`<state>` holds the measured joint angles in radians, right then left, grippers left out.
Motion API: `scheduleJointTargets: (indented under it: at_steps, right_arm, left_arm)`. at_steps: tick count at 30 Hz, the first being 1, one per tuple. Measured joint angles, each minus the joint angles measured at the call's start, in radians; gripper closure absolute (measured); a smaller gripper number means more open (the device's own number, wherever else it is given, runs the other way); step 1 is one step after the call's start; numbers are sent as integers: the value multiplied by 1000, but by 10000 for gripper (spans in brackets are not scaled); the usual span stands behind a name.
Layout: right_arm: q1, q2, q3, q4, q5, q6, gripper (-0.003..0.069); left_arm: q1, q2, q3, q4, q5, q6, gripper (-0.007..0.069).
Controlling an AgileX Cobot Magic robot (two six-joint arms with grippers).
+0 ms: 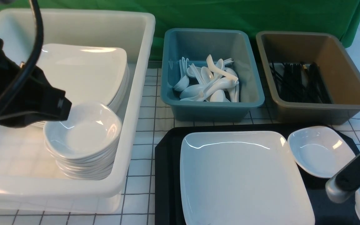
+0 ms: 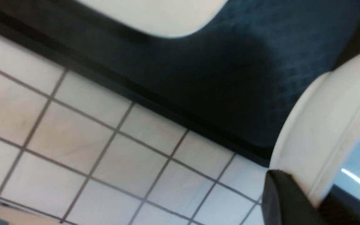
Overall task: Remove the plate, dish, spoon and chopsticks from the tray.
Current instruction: Use the right arm to put the small plate into the large storage box on the left
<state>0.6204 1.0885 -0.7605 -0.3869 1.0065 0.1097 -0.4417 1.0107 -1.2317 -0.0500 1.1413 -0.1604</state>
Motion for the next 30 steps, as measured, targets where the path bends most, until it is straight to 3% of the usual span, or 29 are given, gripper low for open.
scheduleJointTargets:
  at_steps: [5,9,11,14,16,22,27,30]
  right_arm:
    - [0,-69,-128,34,38,-39,580]
    - [0,-85,-268,226,0,-164,580]
    - [0,-61,-317,397,-75,-281,580]
    - [7,11,-367,601,-162,-435,580]
    - [38,87,-413,674,-206,-514,580]
    - [199,346,-629,701,-254,-643,580]
    - [332,584,-860,589,-317,-745,580]
    - [363,664,-921,542,-372,-782,580]
  left_arm:
    - [0,0,0,57,0,-34,488]
    - [0,0,0,211,0,-143,477]
    - [0,0,-9,343,12,-195,471]
    - [0,-1,-25,425,60,-210,470]
    - [0,-9,-28,429,72,-209,469]
    - [0,-40,-29,371,79,-205,469]
    - [0,-56,-29,362,79,-214,469]
    - [0,-58,-29,364,79,-222,469]
